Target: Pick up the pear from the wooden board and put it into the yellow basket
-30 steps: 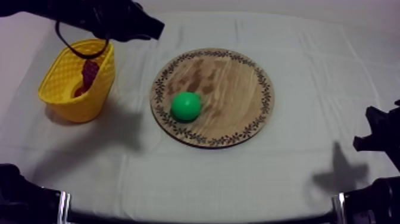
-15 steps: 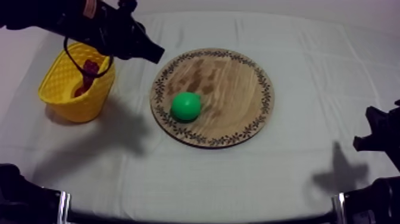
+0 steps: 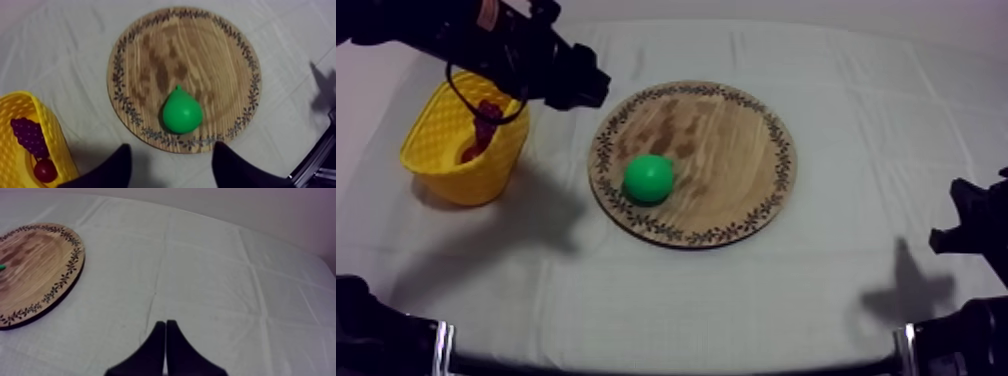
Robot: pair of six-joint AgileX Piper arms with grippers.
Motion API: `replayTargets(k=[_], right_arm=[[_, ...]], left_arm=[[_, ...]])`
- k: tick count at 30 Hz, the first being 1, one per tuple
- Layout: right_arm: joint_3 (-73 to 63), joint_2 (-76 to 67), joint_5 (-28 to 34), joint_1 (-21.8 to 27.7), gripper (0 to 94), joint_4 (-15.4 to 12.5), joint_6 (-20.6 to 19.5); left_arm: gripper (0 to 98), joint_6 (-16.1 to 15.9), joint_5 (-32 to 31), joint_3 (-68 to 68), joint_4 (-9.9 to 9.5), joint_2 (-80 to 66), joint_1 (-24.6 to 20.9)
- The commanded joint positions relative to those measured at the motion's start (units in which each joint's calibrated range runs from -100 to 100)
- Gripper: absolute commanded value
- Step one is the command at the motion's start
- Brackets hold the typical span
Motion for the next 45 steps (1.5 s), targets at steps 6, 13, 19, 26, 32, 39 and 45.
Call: replayTargets(k=[6, 13, 19, 26, 32, 39, 45], right_arm=[[0.05, 0.01, 0.0, -0.03, 0.5, -0.01, 0.0], [0.05, 0.01, 0.0, -0.03, 0.5, -0.01, 0.0], [0.05, 0.01, 0.0, -0.03, 0.5, -0.01, 0.0], [0.05, 0.01, 0.0, -0.03, 0.5, -0.01, 0.0], [0.05, 0.01, 0.0, -0.03, 0.5, -0.01, 0.0], [0.05, 0.01, 0.0, -0.03, 0.5, -0.01, 0.0], [0.05, 0.01, 0.0, -0.03, 0.5, -0.01, 0.0]], left_arm=[[94.0, -0.79, 5.89, -1.1, 2.28, 0.54, 0.02], [95.9, -1.27, 6.92, -1.19, 4.12, 2.73, -0.1], [96.1, -0.47, 6.12, -1.79, 3.96, 7.3, 0.23], [96.1, 0.27, 5.49, -5.87, 4.07, 16.83, -0.73], [95.8, -0.67, 1.73, -7.03, 4.63, 24.3, -1.79], [91.9, -1.57, -2.69, -8.66, 5.4, 30.78, -1.72], [89.1, -1.69, -4.04, -10.0, 5.77, 34.89, -0.97]])
